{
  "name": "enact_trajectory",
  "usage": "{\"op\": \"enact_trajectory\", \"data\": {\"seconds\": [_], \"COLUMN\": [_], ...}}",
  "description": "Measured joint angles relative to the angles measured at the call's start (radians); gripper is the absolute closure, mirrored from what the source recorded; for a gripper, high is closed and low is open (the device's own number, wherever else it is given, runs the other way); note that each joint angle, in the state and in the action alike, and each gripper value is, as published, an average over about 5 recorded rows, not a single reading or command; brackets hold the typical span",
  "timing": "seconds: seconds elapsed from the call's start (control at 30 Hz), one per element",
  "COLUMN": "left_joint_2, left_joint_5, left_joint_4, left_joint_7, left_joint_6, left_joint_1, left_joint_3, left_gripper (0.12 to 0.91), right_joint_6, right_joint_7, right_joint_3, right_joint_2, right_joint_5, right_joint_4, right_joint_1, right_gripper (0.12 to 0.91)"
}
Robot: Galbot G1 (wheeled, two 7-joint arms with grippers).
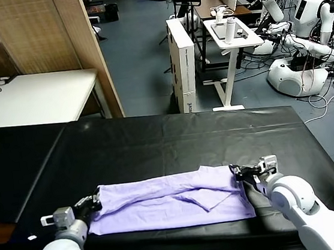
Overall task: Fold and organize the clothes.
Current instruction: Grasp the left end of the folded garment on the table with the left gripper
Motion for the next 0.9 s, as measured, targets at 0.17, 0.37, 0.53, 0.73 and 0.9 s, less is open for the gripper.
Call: {"op": "enact_trajectory", "data": {"seconds": [0.17,0.37,0.53,0.73,0.9], "left_joint_2": [0.008,0.017,0.027,0.051,0.080], "left_joint_5": [-0.005,-0.008,-0.018,-0.039,-0.147], "left_joint_4": [0.021,0.058,0.071,0.054,0.024], "left_joint_7": [-0.002,-0.001,-0.004,-0.005,-0.033], "left_joint_6": [-0.002,-0.004,-0.013,-0.011,0.047], "left_joint_1": [-0.035,-0.088,-0.118,-0.108,-0.085], "left_joint_3": [0.011,0.040,0.047,0.027,-0.006], "left_gripper": [0.883,0.883,0.821,0.468,0.198], "right_joint_6": [0.028,0.084,0.138,0.162,0.172], "right_joint_7": [0.008,-0.016,-0.057,-0.065,-0.069], "right_joint_3": [0.012,0.021,0.032,0.050,0.074], "right_joint_2": [0.011,0.017,0.002,-0.031,-0.079], "right_joint_5": [-0.002,0.000,0.005,0.007,0.025], "right_joint_4": [0.002,0.010,0.030,0.070,0.114], "right_joint_1": [-0.010,-0.012,-0.023,-0.040,-0.072], "right_gripper": [0.886,0.843,0.544,0.173,0.122]}}
